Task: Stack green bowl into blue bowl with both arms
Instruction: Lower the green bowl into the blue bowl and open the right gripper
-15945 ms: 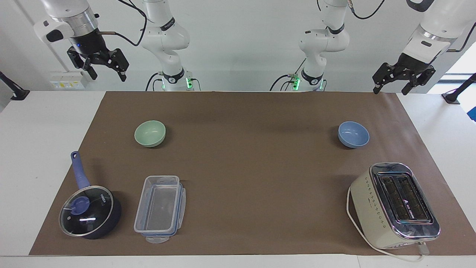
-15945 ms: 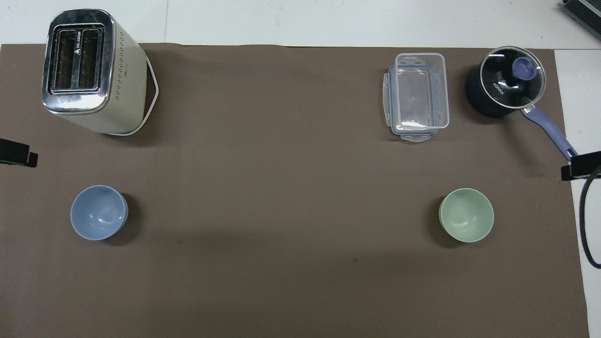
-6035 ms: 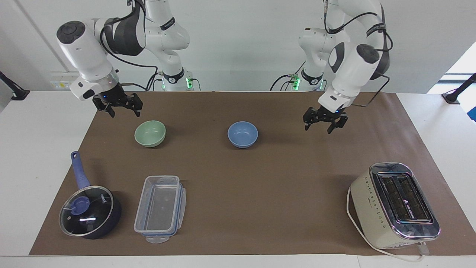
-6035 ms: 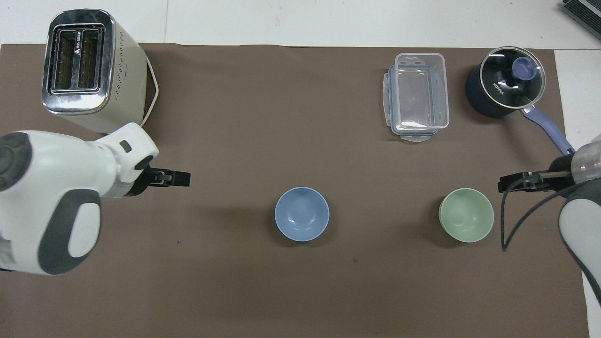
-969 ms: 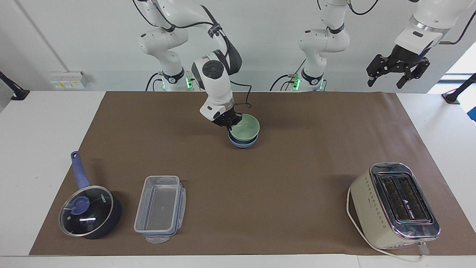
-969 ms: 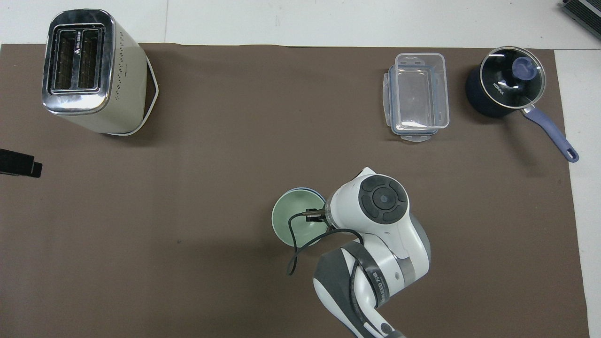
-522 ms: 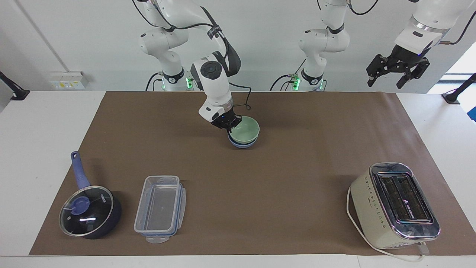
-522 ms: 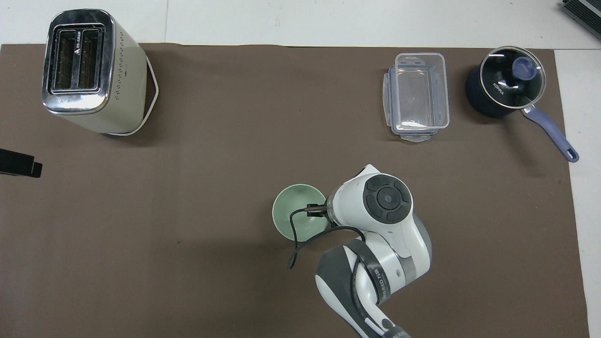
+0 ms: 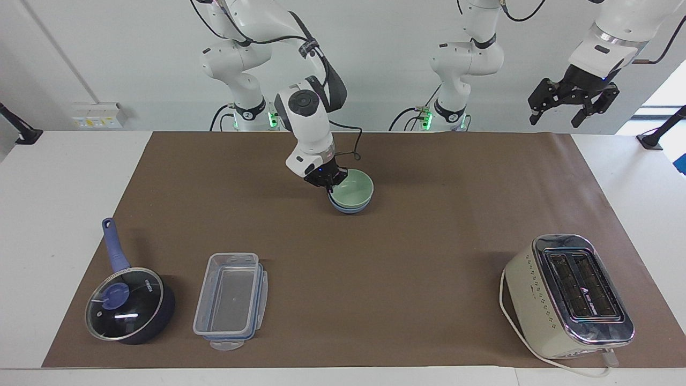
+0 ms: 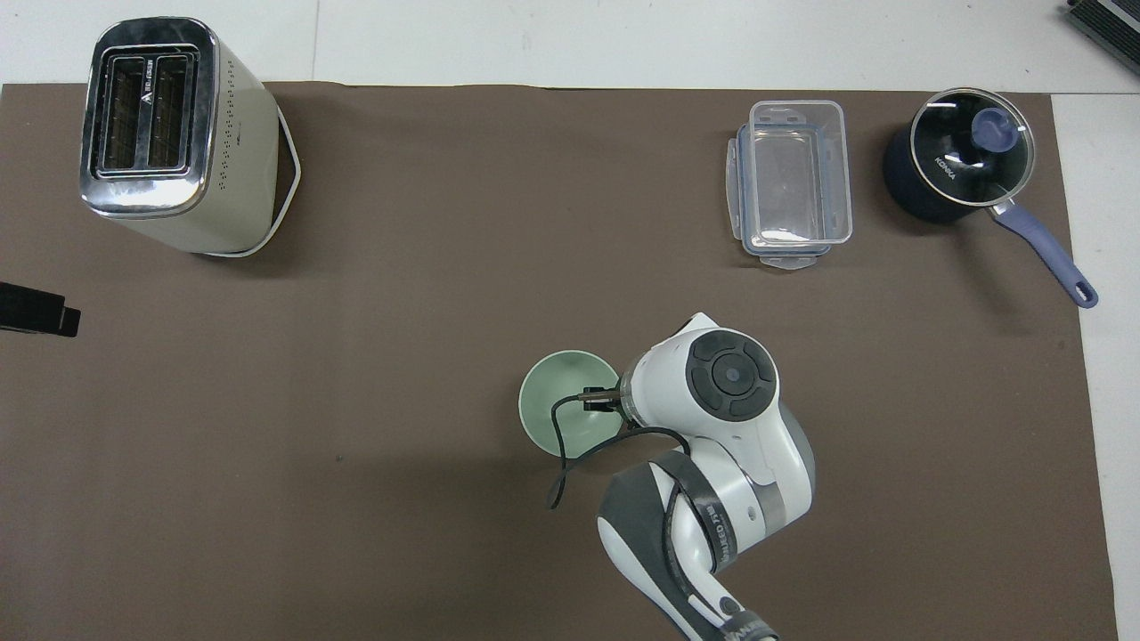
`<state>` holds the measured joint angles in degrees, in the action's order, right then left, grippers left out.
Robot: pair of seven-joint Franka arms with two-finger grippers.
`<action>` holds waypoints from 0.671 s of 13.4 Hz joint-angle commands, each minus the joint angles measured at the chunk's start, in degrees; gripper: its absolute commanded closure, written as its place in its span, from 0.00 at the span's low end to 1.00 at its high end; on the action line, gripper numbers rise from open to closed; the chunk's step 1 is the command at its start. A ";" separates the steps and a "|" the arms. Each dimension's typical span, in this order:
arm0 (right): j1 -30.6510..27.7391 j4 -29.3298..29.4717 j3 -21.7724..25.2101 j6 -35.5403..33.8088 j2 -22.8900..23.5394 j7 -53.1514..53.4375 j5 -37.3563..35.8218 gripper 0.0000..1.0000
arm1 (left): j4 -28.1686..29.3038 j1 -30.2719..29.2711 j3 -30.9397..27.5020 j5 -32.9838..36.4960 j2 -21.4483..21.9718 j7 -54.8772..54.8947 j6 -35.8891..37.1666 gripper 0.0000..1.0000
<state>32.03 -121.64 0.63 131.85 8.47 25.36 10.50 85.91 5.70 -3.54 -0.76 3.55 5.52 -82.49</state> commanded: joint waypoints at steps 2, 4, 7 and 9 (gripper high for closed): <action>-0.39 -0.44 -0.10 1.57 0.40 -1.36 1.46 0.94 | 1.80 -0.51 0.38 0.40 1.38 0.81 -0.74 0.00; -0.39 -0.36 -0.10 1.31 0.40 -1.45 1.46 0.40 | 1.80 -0.60 0.38 0.40 1.46 0.81 -0.74 0.00; -0.31 0.61 -0.10 1.31 0.40 -1.36 1.37 0.00 | 1.80 -0.51 0.38 0.40 1.38 0.81 -0.74 0.00; -0.48 2.27 0.42 0.70 -0.21 -1.19 0.93 0.00 | 1.80 -0.51 0.38 0.40 1.38 0.90 -0.74 0.00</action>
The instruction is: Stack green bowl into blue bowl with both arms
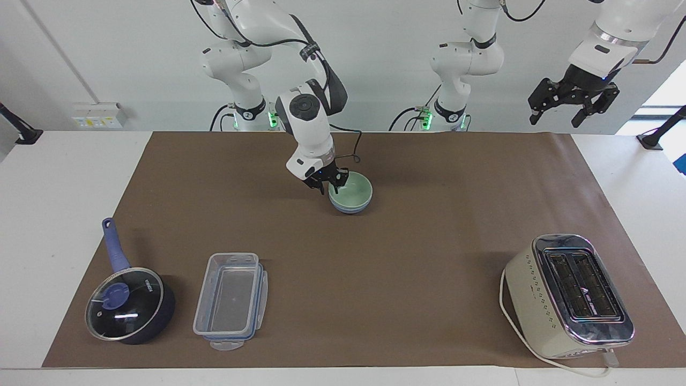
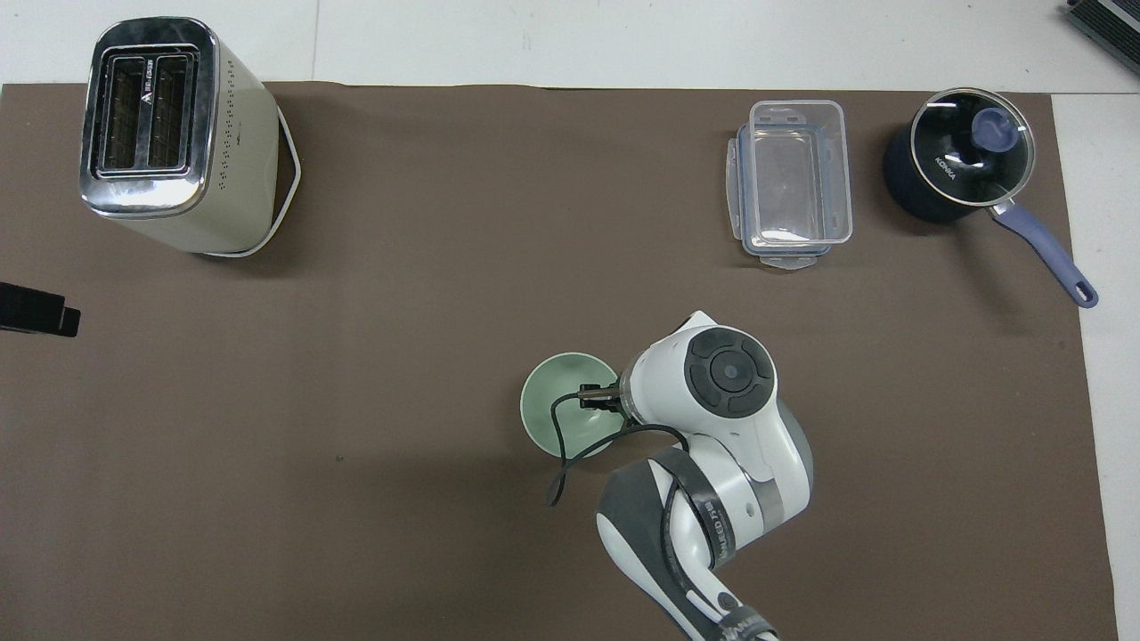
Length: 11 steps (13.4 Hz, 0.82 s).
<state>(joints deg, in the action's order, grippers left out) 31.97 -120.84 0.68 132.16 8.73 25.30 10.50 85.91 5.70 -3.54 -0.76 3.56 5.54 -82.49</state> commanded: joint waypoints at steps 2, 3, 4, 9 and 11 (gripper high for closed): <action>-2.51 3.15 0.64 0.29 -1.60 -1.31 0.23 0.00 | 1.80 -0.60 0.38 0.40 1.45 0.88 -0.83 0.00; -3.75 3.94 0.64 0.20 -2.22 -1.39 -0.30 0.00 | 1.80 -0.60 0.29 0.40 1.45 0.88 -0.83 0.00; -4.89 4.21 0.64 0.11 -3.18 -1.48 -1.52 0.00 | 1.80 -0.51 0.29 0.40 1.36 0.88 -0.83 0.00; -11.48 7.09 0.55 -7.41 -7.49 -2.01 -11.28 0.00 | 1.80 -0.51 0.38 0.40 1.36 0.97 -0.92 0.00; -15.16 11.92 0.46 -15.49 -8.55 -4.80 -11.29 0.00 | 1.80 -0.51 0.38 0.40 1.45 0.97 -0.92 0.00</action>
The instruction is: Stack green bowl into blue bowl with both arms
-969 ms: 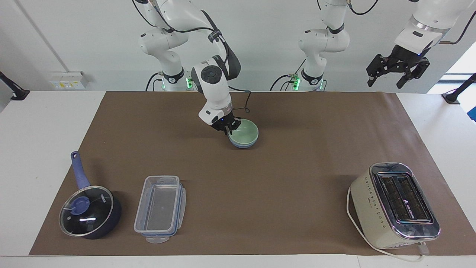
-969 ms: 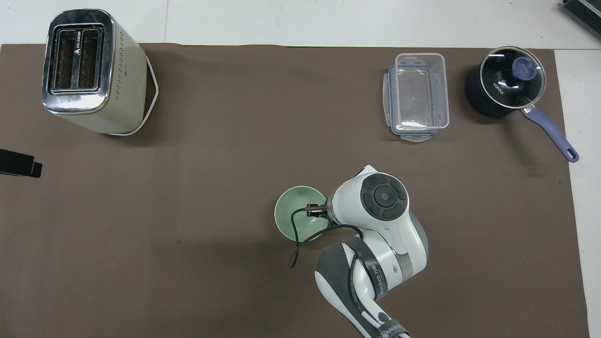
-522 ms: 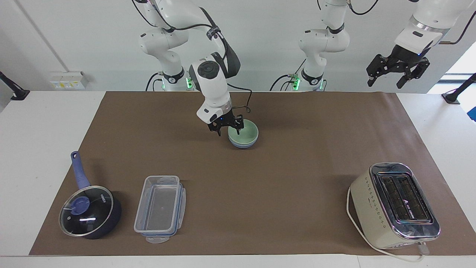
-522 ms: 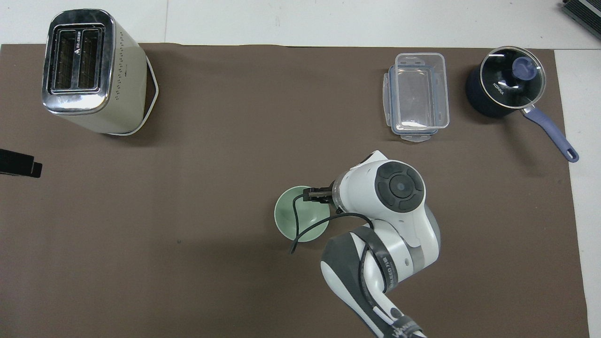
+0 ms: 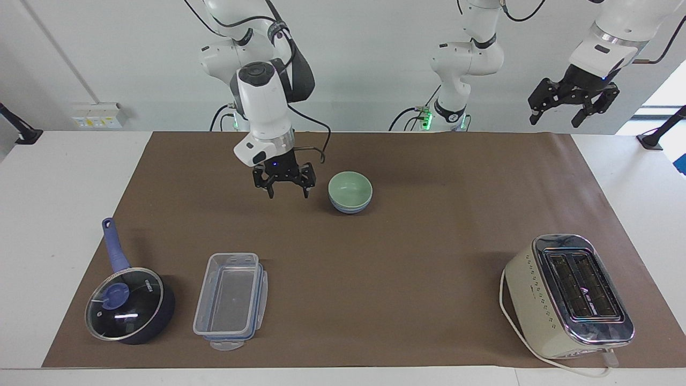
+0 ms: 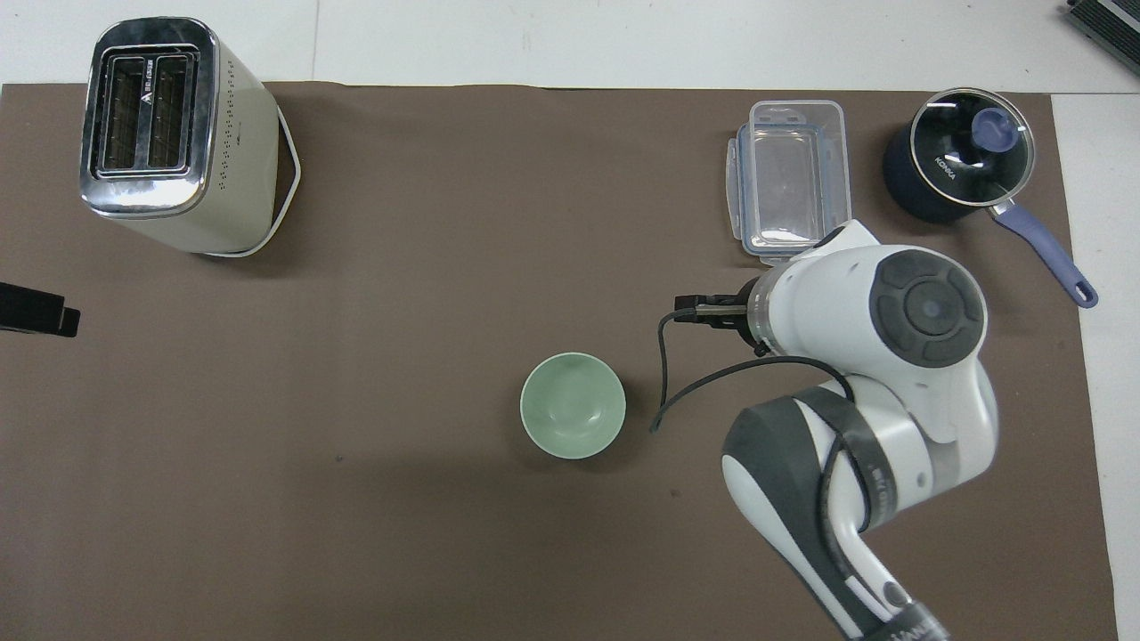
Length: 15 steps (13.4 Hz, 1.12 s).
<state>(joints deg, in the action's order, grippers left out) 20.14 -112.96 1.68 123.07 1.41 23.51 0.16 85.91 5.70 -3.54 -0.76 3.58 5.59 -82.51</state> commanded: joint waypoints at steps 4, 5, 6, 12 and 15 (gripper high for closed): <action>-9.66 10.74 -0.45 -19.17 -3.33 -6.81 -0.60 0.00 | 1.89 -0.51 0.29 0.40 1.35 0.91 -0.90 0.00; -11.50 10.83 -0.37 -20.15 -4.30 -8.11 -0.60 0.00 | 1.89 -0.51 0.38 0.40 1.43 0.91 -0.90 0.00; -13.09 11.01 -0.28 -20.94 -5.09 -10.56 -0.17 0.00 | 1.89 -0.51 0.38 0.40 1.43 0.91 -0.90 0.00; -18.90 22.15 -0.37 -31.29 -4.57 -13.49 0.28 0.00 | 1.89 -0.69 0.38 0.40 1.43 0.91 -0.90 0.00; -19.78 27.08 -0.28 -39.11 -4.66 -13.49 -0.07 0.00 | 1.89 -0.69 0.38 0.40 1.43 0.91 -0.90 0.00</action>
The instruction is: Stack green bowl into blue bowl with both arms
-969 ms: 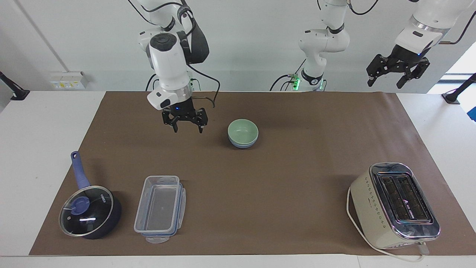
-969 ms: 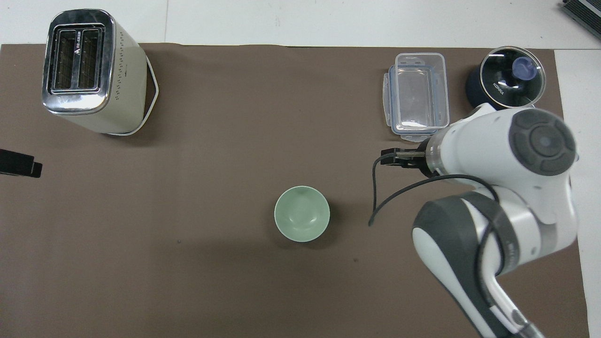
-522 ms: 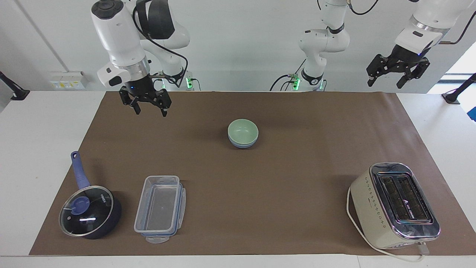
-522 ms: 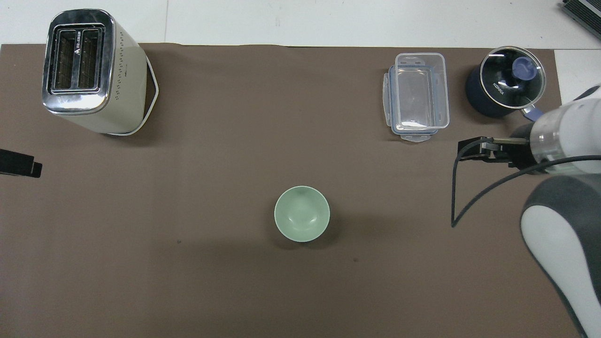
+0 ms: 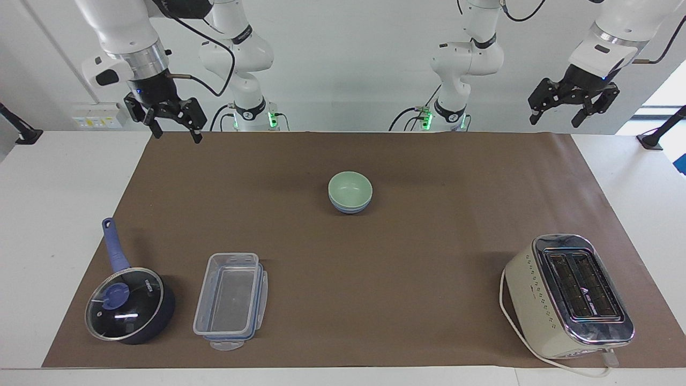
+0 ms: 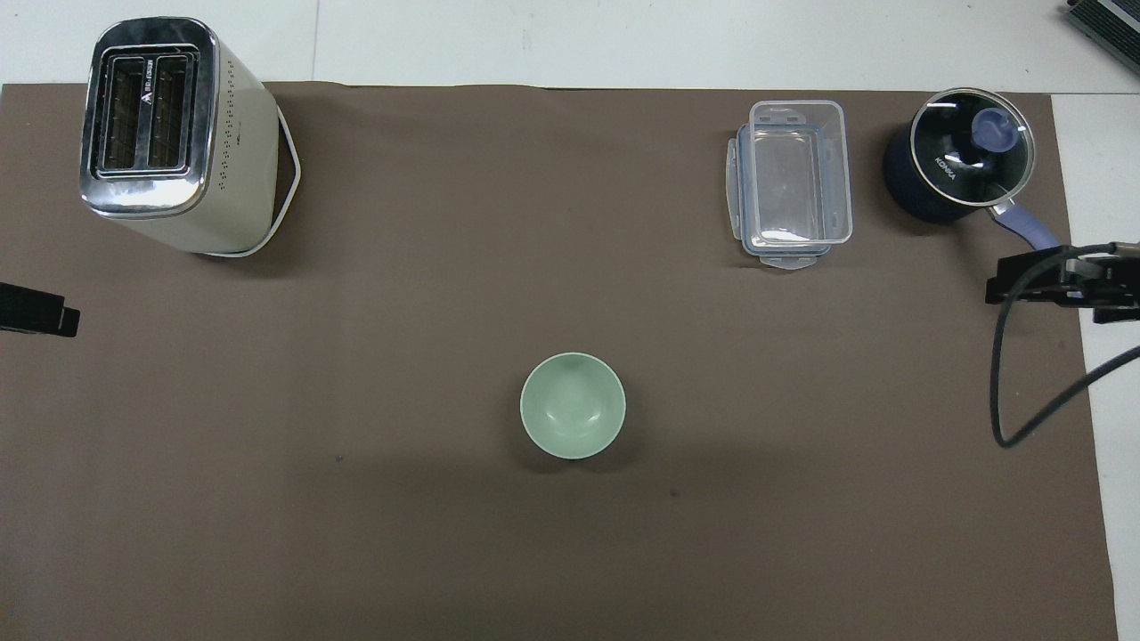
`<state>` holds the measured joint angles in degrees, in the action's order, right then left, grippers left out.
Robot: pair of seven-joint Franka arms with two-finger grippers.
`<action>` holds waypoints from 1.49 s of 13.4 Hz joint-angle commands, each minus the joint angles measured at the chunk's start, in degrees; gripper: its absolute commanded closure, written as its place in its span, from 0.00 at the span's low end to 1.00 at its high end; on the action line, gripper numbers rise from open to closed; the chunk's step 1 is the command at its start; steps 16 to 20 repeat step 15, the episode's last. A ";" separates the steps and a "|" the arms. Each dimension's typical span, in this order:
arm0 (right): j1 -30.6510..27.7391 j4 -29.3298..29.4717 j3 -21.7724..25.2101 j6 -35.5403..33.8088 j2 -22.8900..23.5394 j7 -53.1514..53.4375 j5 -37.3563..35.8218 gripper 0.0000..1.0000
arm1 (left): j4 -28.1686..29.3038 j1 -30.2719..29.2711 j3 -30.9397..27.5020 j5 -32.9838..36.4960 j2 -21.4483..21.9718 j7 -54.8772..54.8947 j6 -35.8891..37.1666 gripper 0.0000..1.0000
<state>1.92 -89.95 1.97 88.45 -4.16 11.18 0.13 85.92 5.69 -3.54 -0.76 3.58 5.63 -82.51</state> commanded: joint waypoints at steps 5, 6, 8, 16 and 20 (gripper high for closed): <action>-3.50 3.92 -0.30 -7.59 -1.19 -3.00 1.54 0.00 | 1.89 -0.68 0.38 0.40 1.43 0.87 -0.90 0.00; -3.59 2.60 -0.30 -7.68 -1.98 -3.09 1.54 0.00 | 1.89 -0.68 0.38 0.40 1.43 0.87 -0.90 0.00; -3.51 2.67 -0.30 -7.94 -2.16 -3.00 1.98 0.00 | 1.89 -0.68 0.38 0.40 1.43 0.87 -0.90 0.00; -3.59 3.11 -0.21 -7.68 -1.72 -7.57 1.10 0.00 | 1.98 -0.68 0.38 0.40 1.43 0.87 -0.90 0.00; -3.59 3.11 -0.21 -7.68 -1.72 -7.57 1.10 0.00 | 1.98 -0.68 0.38 0.40 1.43 0.87 -0.90 0.00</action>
